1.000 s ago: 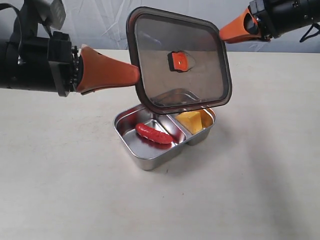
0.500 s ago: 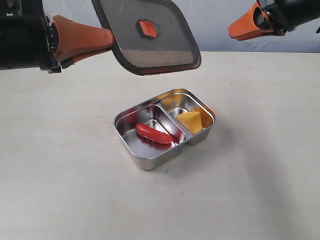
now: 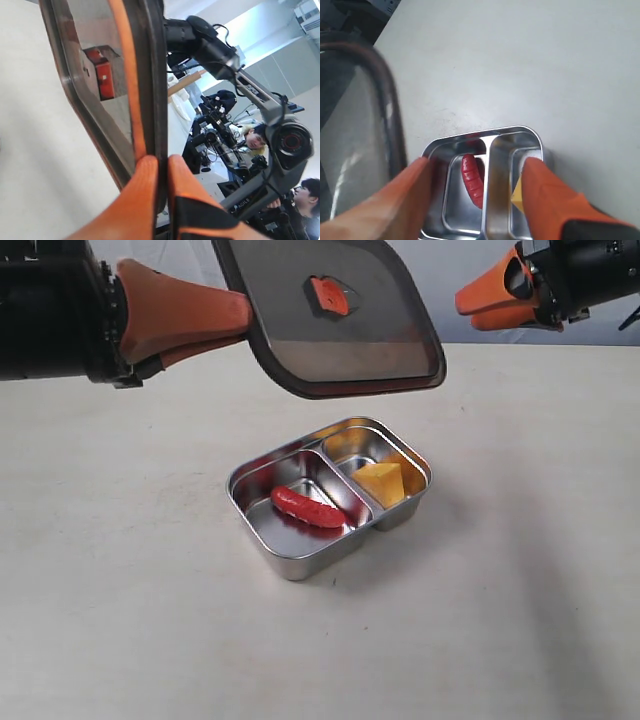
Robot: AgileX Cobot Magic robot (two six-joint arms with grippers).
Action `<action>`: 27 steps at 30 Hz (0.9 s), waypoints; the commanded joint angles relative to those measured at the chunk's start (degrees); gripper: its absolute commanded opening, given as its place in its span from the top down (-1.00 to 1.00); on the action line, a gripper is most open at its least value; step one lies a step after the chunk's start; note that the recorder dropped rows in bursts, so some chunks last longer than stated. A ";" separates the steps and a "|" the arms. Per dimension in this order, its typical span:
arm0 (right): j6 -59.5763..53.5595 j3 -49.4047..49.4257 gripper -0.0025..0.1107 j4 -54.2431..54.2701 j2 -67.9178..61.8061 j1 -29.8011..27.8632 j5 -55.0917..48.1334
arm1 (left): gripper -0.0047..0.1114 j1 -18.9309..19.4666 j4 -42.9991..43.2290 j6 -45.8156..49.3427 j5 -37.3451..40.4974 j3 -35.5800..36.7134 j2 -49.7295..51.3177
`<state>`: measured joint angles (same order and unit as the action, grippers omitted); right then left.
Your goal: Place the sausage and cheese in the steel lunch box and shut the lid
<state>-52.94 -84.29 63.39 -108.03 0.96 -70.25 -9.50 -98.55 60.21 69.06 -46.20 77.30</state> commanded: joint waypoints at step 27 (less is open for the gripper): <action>3.61 -0.04 0.02 2.70 5.03 -0.42 0.29 | 0.92 -1.47 -1.39 -0.22 0.90 0.01 -2.34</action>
<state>-49.85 -84.29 65.87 -104.90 0.82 -70.16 -10.78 -98.55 60.09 69.18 -46.20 75.88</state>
